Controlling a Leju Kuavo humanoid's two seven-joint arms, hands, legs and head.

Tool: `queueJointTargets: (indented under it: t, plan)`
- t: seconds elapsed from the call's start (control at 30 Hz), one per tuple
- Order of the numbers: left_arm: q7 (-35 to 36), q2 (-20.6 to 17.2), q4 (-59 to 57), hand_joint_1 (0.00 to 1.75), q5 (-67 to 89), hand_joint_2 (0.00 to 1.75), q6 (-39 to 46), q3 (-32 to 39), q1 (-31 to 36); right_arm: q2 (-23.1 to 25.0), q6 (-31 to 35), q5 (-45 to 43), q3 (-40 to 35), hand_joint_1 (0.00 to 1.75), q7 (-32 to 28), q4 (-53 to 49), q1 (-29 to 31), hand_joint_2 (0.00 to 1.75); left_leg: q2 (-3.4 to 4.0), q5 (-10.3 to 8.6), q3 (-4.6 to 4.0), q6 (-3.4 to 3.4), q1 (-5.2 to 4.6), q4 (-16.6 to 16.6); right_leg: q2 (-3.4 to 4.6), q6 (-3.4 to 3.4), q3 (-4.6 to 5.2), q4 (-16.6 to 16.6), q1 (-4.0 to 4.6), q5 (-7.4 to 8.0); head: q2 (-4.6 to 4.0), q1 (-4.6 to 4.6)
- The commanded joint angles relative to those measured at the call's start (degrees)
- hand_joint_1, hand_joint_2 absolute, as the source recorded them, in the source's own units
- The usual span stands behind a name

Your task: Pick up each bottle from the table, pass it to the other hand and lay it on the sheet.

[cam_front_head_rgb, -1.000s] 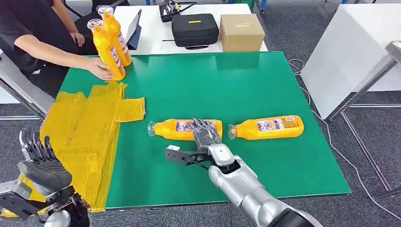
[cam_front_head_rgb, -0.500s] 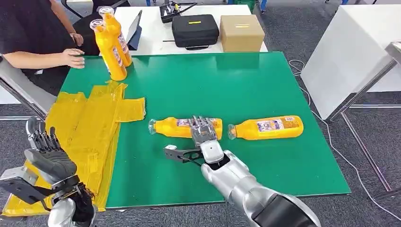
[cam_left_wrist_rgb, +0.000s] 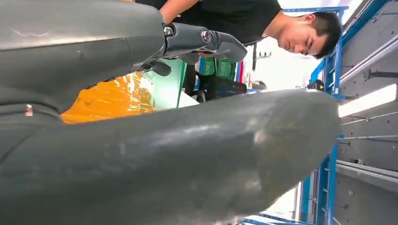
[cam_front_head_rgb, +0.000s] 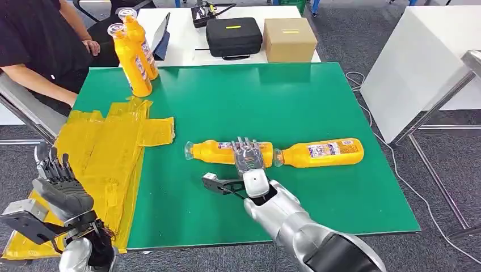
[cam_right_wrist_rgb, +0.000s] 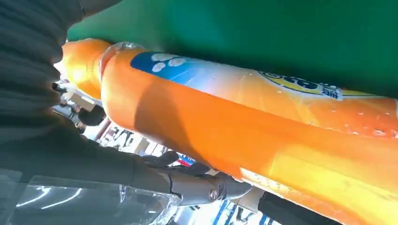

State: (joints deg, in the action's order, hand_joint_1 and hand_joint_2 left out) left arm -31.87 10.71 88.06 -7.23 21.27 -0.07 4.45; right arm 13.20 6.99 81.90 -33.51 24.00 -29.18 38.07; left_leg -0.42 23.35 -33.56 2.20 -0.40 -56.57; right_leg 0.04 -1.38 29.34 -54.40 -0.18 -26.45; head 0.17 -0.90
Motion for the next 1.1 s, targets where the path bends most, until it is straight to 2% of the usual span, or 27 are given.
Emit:
queueJointTargets:
  t: [0.03, 0.27, 0.53, 0.93, 0.97, 1.1]
  plan:
    - [0.8, -0.4, -2.5, 0.00, 0.2, 0.00, -0.2, -1.0, 0.7, -2.6, 0.0, 2.2, 5.4, 0.00, 0.2, -3.6, -2.8, 1.75, -0.17, 0.03, 0.13, -0.12, 0.03, 0.1, -0.19, 0.01, -0.22, 0.1, 0.02, -0.06, 0.00, 0.02]
    - [1.0, -0.4, -2.4, 0.00, 0.4, 0.00, -0.6, -1.1, 0.6, -2.7, 0.9, 3.0, 5.9, 0.00, 1.2, -4.2, -3.1, 1.75, -0.12, 0.02, 0.10, -0.12, 0.02, 0.1, -0.15, 0.01, -0.17, 0.1, 0.02, -0.05, 0.00, 0.00]
    - [1.7, 0.3, -2.3, 0.00, 1.8, 0.00, -1.8, -0.7, 0.0, -2.7, 2.7, 7.6, 12.8, 0.00, 0.5, -9.0, -4.9, 1.75, -0.10, 0.08, 0.11, -0.15, 0.02, 0.0, -0.13, 0.00, -0.19, 0.1, 0.01, -0.10, 0.00, 0.00]
    - [1.6, 0.2, -3.7, 0.00, 1.7, 0.00, -1.9, -1.0, 0.5, -1.3, 0.7, 7.1, 14.4, 0.00, -0.2, -0.8, -2.7, 1.75, -0.03, 0.06, 0.07, -0.16, 0.03, 0.0, -0.07, 0.02, -0.13, 0.1, 0.02, -0.06, 0.02, 0.02]
    - [1.6, 0.1, -3.8, 0.00, 1.5, 0.00, -1.9, -1.1, 0.7, -1.3, 0.3, 6.8, 14.7, 1.75, -0.4, 0.2, -2.6, 1.75, -0.02, 0.02, 0.02, -0.09, 0.01, 0.0, -0.06, 0.00, -0.06, 0.0, 0.00, -0.03, 0.00, 0.00]
    - [1.6, -0.2, -5.0, 0.00, 0.9, 0.00, -2.4, -1.9, 1.6, -2.2, 0.6, 5.2, 16.3, 1.75, -1.4, 1.5, -3.5, 1.75, -0.09, 0.03, 0.08, -0.13, 0.03, 0.1, -0.13, 0.00, -0.16, 0.1, 0.02, -0.05, 0.02, 0.00]
